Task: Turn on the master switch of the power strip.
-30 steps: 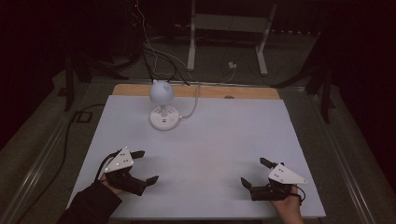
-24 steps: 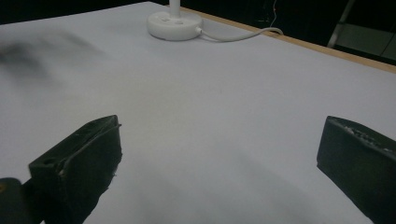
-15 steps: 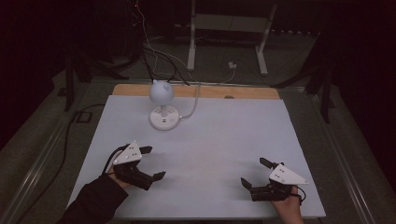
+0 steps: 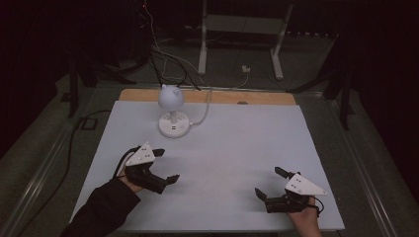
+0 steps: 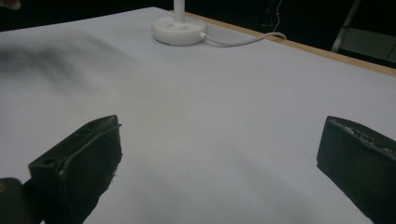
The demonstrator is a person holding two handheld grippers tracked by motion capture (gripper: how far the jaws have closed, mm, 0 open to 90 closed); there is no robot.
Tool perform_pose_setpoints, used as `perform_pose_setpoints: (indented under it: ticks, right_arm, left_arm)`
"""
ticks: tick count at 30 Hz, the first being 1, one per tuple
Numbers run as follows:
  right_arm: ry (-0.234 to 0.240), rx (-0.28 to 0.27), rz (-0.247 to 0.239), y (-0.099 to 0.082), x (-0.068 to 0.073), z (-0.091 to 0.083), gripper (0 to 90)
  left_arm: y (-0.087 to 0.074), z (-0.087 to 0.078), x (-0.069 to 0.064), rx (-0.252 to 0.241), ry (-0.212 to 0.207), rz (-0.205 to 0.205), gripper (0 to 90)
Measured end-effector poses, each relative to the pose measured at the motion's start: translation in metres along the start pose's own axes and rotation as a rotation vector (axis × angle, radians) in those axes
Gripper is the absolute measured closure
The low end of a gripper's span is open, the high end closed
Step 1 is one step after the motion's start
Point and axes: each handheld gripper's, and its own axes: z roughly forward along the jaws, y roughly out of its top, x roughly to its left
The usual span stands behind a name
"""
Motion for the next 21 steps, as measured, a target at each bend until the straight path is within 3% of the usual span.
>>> perform_pose_setpoints:
  ticks: [17, 21]
  right_arm:
    - [0.007, 0.002, 0.001, 0.0, 0.0, 0.0, 0.0]
    - [0.01, 0.001, 0.001, 0.0, 0.0, 0.0, 0.0]
  left_arm:
    - [0.014, 0.02, 0.005, -0.022, 0.007, -0.027, 0.0]
    - [0.018, 0.025, 0.007, -0.02, 0.024, -0.032, 0.0]
